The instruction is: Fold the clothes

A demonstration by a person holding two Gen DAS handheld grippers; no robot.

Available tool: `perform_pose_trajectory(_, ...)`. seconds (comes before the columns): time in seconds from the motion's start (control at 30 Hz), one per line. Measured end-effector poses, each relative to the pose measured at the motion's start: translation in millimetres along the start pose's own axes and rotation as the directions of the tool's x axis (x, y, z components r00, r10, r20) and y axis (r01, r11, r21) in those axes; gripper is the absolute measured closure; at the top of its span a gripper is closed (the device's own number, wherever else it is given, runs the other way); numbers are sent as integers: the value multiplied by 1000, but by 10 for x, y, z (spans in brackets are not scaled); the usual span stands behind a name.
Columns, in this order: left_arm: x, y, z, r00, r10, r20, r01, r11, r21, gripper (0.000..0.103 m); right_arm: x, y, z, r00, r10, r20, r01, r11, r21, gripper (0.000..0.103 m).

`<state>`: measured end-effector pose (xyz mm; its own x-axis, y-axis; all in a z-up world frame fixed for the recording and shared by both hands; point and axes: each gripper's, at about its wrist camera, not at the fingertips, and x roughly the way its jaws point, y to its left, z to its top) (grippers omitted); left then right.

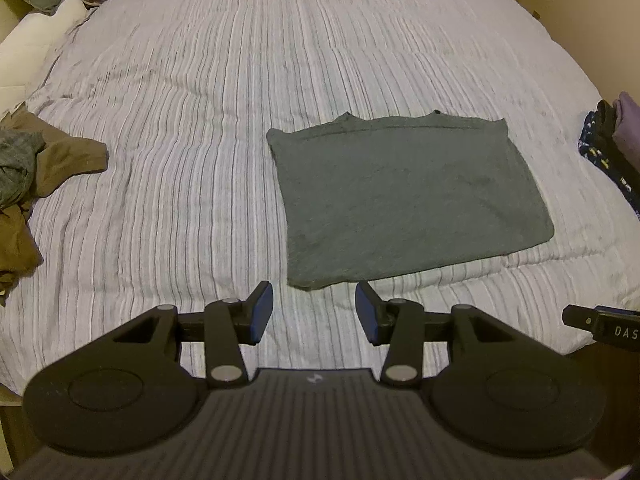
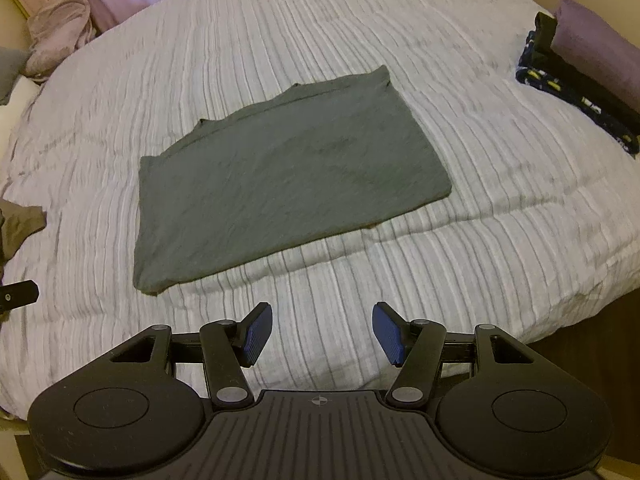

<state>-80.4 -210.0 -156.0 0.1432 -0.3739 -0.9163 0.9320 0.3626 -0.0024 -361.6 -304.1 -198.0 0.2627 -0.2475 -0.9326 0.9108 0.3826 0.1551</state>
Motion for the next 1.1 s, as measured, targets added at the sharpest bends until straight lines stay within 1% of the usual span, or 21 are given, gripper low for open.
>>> perform_pose_trajectory(0.17,80,71,-10,1000,0,-17,0,1000,6,62,61,82,-42,1000,-7,-9,7,1000,-8,44)
perform_pose_trajectory(0.3,150,64,-42,999,-17,-39,17,1000,7,62,88,65,-66,1000,-21,-20,21,1000,-6,44)
perform_pose_trajectory(0.47,252,-17,-49,997,-30,-73,31,999,13,62,92,-3,-39,999,-38,-18,38,999,-5,44)
perform_pose_trajectory(0.57,285,-106,-21,997,-31,-77,33,999,17,62,112,-67,26,999,-37,-19,37,999,-2,44)
perform_pose_trajectory(0.67,313,-174,52,997,-25,-72,25,1000,0,61,150,-126,162,999,-30,-15,30,1000,-11,44)
perform_pose_trajectory(0.9,420,-313,328,998,10,-58,-15,997,-77,59,266,-276,624,1000,-4,-3,3,998,-62,44)
perform_pose_trajectory(1.1,588,-564,523,997,29,-74,-40,990,-139,59,536,-422,1002,999,29,-47,-34,992,-124,44)
